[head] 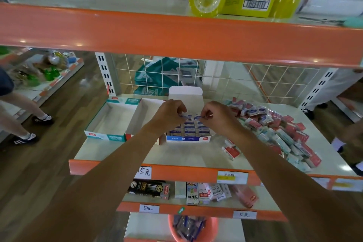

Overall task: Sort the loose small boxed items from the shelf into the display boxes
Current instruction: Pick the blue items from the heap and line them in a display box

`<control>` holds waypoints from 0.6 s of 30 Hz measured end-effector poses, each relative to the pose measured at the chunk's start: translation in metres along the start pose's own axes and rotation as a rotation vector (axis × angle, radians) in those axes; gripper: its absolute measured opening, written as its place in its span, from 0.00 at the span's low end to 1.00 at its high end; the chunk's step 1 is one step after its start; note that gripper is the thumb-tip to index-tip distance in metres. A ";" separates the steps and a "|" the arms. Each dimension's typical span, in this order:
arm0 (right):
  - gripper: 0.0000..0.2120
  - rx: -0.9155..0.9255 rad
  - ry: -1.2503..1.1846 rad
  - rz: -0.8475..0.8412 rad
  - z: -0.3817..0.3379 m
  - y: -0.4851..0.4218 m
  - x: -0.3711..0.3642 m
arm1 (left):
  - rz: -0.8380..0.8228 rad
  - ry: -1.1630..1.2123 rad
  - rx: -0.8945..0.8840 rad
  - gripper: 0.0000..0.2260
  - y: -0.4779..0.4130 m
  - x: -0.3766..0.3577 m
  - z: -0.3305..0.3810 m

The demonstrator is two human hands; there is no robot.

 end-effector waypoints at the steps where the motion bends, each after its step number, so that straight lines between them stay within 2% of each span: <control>1: 0.05 0.008 0.005 -0.009 -0.002 0.000 -0.002 | -0.009 -0.020 -0.008 0.09 0.000 -0.002 -0.002; 7: 0.04 0.083 0.079 -0.045 -0.019 -0.003 -0.015 | 0.027 -0.113 -0.047 0.09 0.006 0.000 -0.009; 12: 0.05 0.099 0.101 -0.009 -0.023 -0.007 -0.020 | 0.040 -0.217 -0.090 0.12 0.006 0.002 -0.009; 18: 0.05 0.134 0.143 0.010 -0.024 -0.013 -0.027 | 0.022 -0.179 -0.083 0.12 0.008 0.001 -0.014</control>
Point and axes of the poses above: each hand's wrist, its own y-axis away from the middle knuckle, its own x-axis out of the back of the hand, z = x × y, the point moved 8 cm from there along -y, towards the middle knuckle, and after that the axes turned 6 degrees about y, right-handed, at the moved point
